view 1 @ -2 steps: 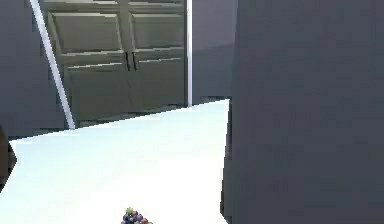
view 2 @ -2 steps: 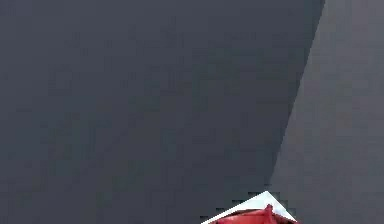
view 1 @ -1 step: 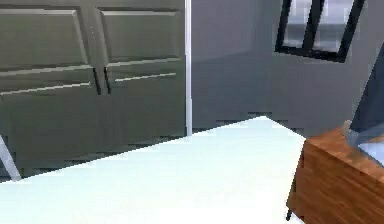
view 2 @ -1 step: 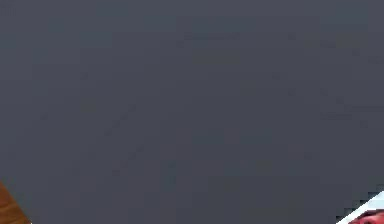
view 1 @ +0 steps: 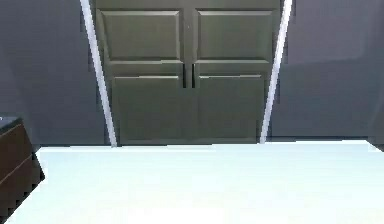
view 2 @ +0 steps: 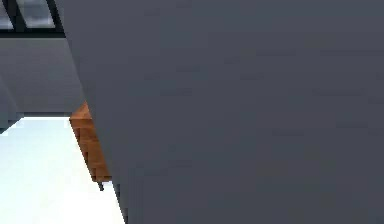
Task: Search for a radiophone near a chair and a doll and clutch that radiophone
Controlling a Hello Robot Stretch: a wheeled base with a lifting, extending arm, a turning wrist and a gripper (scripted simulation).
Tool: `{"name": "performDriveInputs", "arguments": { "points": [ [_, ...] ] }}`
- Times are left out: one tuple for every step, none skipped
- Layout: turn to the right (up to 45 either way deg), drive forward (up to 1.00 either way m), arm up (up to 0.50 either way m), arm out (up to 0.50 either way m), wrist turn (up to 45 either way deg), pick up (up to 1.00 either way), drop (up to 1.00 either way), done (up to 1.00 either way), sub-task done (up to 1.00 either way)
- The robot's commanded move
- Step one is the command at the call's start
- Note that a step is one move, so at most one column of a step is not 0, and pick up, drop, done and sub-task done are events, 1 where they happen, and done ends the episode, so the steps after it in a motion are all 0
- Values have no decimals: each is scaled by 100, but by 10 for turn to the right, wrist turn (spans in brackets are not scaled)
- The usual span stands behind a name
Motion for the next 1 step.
{"name": "performDriveInputs", "arguments": {
  "points": [
    [0,30,0,0,0,0,0,0,0]
  ]
}}
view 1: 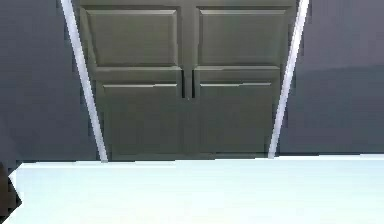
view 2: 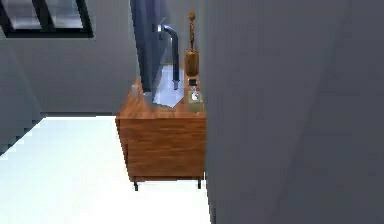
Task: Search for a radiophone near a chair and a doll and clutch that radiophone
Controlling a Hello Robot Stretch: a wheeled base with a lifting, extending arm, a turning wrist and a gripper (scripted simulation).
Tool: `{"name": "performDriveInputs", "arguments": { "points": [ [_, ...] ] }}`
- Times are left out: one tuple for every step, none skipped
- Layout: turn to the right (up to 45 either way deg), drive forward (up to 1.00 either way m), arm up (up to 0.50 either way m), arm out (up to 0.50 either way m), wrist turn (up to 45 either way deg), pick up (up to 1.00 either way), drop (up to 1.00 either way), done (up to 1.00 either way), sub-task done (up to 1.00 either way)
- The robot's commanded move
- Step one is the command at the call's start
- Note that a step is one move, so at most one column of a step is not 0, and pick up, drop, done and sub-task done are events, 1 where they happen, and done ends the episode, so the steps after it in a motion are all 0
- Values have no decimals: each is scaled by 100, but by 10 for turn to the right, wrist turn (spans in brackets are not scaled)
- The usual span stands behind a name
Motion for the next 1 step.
{"name": "performDriveInputs", "arguments": {
  "points": [
    [-390,0,0,0,0,0,0,0,0]
  ]
}}
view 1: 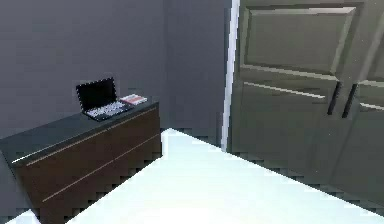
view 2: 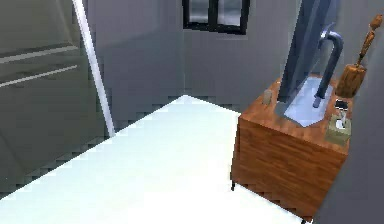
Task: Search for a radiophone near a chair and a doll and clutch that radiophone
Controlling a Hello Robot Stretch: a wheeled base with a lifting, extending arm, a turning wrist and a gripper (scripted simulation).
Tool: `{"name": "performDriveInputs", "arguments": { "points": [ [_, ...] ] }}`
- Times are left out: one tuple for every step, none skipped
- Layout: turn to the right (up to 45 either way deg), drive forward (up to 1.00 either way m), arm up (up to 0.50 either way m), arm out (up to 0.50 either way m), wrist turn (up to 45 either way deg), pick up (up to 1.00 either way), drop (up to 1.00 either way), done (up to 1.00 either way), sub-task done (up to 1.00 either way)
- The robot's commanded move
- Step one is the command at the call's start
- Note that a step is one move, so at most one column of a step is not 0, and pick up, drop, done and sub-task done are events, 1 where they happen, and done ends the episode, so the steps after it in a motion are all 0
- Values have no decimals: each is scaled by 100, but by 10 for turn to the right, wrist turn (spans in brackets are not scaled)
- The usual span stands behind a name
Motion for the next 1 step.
{"name": "performDriveInputs", "arguments": {
  "points": [
    [0,40,0,0,0,0,0,0,0]
  ]
}}
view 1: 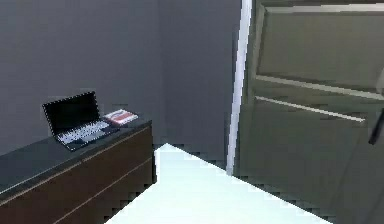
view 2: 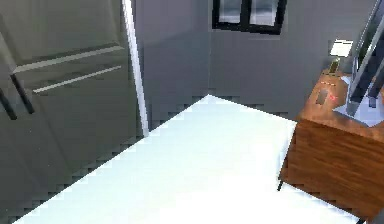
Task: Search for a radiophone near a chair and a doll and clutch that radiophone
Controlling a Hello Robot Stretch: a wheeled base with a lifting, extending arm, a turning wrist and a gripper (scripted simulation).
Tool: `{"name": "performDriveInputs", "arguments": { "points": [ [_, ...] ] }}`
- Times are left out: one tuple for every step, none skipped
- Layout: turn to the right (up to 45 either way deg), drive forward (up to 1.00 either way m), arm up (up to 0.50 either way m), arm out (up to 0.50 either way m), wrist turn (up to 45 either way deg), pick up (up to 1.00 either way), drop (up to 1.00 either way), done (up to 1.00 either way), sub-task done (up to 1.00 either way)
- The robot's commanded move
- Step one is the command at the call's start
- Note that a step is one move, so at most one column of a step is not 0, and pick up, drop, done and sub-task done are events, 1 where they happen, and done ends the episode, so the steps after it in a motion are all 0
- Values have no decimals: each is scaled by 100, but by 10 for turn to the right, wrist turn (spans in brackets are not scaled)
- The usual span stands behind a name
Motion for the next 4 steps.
{"name": "performDriveInputs", "arguments": {
  "points": [
    [-450,0,0,0,0,0,0,0,0],
    [-30,0,0,0,0,0,0,0,0],
    [0,30,0,0,0,0,0,0,0],
    [-450,0,0,0,0,0,0,0,0]
  ]
}}
